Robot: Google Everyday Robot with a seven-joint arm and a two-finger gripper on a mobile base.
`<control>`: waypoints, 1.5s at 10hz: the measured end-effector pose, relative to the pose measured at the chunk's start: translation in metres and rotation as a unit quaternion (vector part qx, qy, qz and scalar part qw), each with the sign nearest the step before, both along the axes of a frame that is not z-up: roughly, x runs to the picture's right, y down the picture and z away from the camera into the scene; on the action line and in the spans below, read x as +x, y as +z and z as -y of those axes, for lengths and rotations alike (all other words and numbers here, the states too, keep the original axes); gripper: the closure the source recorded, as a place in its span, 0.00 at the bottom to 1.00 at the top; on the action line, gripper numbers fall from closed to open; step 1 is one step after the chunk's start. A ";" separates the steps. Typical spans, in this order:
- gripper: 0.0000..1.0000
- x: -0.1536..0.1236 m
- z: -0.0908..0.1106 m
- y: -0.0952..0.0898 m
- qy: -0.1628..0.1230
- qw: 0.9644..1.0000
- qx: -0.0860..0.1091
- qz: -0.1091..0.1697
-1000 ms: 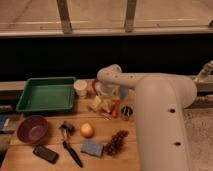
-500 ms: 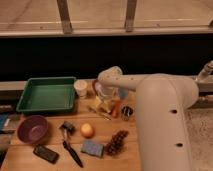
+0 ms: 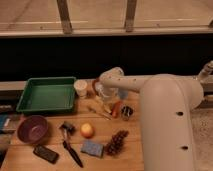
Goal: Place banana in table surface
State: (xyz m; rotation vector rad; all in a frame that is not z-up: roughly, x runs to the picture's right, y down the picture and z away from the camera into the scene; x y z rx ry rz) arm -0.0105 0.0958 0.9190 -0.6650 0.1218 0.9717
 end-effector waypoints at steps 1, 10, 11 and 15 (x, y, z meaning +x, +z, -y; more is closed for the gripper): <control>1.00 0.000 -0.001 0.000 0.002 1.000 -0.001 0.002; 1.00 -0.012 0.074 -0.089 0.102 0.990 0.022 0.093; 1.00 -0.010 0.089 -0.104 0.114 0.987 0.033 0.105; 1.00 -0.012 0.145 -0.163 0.126 0.978 0.100 0.134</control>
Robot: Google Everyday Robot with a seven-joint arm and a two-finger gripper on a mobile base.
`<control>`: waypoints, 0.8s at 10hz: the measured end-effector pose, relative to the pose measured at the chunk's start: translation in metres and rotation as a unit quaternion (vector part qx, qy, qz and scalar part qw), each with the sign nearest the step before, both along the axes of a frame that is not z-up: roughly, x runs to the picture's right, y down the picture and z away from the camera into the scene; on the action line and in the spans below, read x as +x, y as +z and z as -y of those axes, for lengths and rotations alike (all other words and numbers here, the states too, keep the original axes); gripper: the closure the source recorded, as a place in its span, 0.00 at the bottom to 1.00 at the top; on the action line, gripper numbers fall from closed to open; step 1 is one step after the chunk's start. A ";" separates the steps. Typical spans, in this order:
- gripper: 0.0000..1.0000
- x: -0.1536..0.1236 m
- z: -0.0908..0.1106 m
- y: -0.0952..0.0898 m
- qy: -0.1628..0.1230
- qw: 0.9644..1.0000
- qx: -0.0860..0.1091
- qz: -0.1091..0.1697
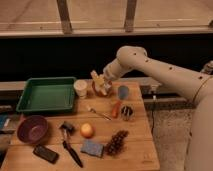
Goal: Place banana in table surface
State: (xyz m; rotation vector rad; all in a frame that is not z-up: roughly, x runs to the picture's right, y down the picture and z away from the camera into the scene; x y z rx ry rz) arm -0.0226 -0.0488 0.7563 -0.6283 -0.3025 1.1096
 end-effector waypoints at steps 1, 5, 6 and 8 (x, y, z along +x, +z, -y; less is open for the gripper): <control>1.00 0.001 0.010 -0.012 0.003 1.000 0.018 -0.001; 1.00 0.010 0.010 -0.014 0.013 0.999 0.035 -0.008; 1.00 0.012 0.005 -0.008 0.015 0.999 0.032 -0.010; 1.00 0.019 -0.013 0.013 0.030 0.999 0.011 -0.011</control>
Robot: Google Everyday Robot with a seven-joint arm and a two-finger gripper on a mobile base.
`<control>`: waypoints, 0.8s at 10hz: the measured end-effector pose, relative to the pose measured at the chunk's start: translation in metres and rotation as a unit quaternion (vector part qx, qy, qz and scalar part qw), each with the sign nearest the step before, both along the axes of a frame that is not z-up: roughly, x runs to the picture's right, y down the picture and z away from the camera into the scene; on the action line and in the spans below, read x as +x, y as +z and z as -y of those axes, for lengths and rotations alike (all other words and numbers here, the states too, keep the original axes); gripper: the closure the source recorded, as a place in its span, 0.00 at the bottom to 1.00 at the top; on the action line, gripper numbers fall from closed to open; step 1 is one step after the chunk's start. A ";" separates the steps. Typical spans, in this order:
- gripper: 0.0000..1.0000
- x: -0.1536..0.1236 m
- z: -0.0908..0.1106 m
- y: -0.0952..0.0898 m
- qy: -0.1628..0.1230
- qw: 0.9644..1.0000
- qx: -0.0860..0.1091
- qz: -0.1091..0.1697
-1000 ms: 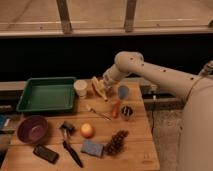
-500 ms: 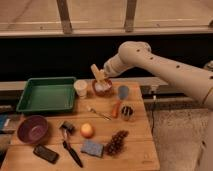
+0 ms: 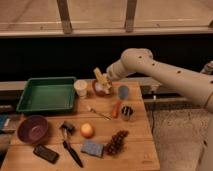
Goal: Place banana in table surface
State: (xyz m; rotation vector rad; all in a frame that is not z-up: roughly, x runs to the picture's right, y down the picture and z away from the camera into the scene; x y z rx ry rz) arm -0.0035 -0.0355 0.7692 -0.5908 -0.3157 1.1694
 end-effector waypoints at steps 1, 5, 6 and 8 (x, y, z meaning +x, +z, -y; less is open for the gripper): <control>1.00 0.000 -0.008 0.010 0.001 1.000 -0.011 -0.002; 1.00 -0.010 -0.051 0.060 -0.011 0.997 -0.069 -0.023; 1.00 -0.011 -0.065 0.076 -0.017 0.995 -0.091 -0.033; 1.00 -0.017 -0.085 0.097 -0.030 0.991 -0.120 -0.048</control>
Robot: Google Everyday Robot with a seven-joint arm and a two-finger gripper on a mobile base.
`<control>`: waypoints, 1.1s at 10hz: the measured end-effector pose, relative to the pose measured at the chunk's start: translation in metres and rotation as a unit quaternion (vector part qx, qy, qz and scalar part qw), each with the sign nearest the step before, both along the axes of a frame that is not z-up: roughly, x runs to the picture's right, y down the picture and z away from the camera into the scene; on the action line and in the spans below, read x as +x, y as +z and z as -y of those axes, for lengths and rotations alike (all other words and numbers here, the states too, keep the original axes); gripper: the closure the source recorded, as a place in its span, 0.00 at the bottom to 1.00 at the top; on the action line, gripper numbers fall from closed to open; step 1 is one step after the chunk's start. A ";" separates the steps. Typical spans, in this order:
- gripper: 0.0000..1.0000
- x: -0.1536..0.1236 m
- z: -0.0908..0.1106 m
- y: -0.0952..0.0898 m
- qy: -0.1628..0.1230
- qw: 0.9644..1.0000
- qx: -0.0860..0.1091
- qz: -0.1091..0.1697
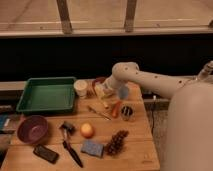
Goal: Place banana in table surface
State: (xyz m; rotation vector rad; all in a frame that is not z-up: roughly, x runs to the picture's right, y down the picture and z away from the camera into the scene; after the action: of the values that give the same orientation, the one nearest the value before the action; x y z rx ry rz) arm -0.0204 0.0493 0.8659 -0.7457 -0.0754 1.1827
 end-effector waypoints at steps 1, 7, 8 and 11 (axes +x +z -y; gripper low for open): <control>0.99 -0.007 -0.010 0.008 -0.007 1.000 -0.014 -0.003; 0.46 -0.008 -0.021 0.011 -0.005 0.999 -0.035 -0.006; 0.38 -0.005 -0.021 0.011 -0.005 0.999 -0.035 -0.009; 0.37 0.002 -0.017 0.010 -0.009 0.999 -0.023 -0.024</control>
State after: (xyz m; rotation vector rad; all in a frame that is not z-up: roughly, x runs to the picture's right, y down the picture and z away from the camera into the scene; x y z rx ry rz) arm -0.0187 0.0662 0.8759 -0.7556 -0.0012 1.1881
